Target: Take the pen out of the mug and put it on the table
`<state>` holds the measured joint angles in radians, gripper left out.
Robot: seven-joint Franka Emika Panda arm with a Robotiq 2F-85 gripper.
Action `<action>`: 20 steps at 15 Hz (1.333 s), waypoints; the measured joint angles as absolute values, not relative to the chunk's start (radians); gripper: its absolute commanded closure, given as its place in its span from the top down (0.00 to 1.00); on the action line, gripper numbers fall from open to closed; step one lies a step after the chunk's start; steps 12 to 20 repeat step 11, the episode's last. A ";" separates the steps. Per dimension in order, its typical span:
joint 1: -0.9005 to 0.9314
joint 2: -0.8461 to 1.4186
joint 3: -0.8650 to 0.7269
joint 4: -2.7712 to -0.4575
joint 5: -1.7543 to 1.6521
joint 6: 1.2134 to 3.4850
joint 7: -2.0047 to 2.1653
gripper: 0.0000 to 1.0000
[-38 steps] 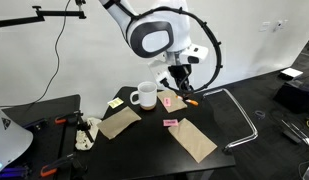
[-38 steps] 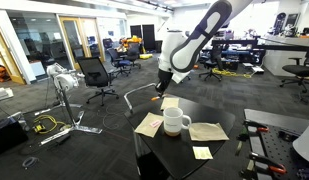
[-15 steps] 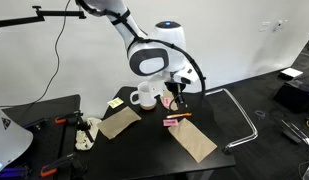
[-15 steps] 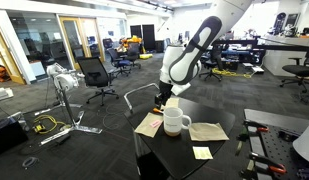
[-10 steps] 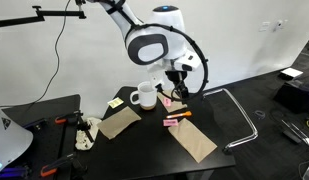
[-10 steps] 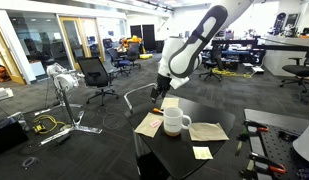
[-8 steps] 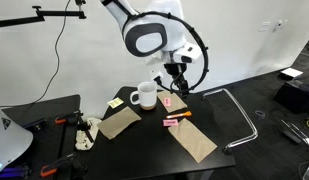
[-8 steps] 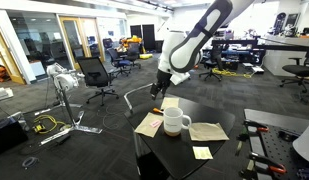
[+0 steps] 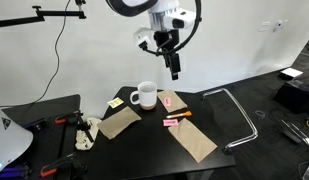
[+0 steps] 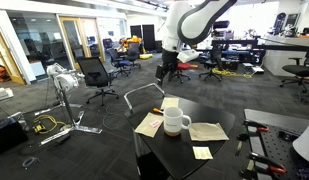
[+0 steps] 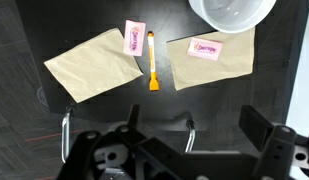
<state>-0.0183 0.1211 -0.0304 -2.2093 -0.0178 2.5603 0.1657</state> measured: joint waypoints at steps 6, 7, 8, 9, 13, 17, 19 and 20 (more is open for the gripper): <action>-0.009 -0.047 -0.020 -2.280 -0.095 2.434 0.244 1.00; -0.009 -0.073 -0.015 -2.297 -0.106 2.420 0.249 1.00; -0.009 -0.093 -0.010 -2.312 -0.110 2.413 0.257 1.00; -0.008 -0.109 -0.008 -2.325 -0.112 2.412 0.261 1.00; -0.008 -0.123 -0.008 -2.339 -0.112 2.411 0.261 1.00; -0.008 -0.123 -0.008 -2.339 -0.112 2.411 0.261 1.00; -0.008 -0.123 -0.008 -2.339 -0.112 2.411 0.261 1.00; -0.008 -0.123 -0.008 -2.339 -0.112 2.411 0.261 1.00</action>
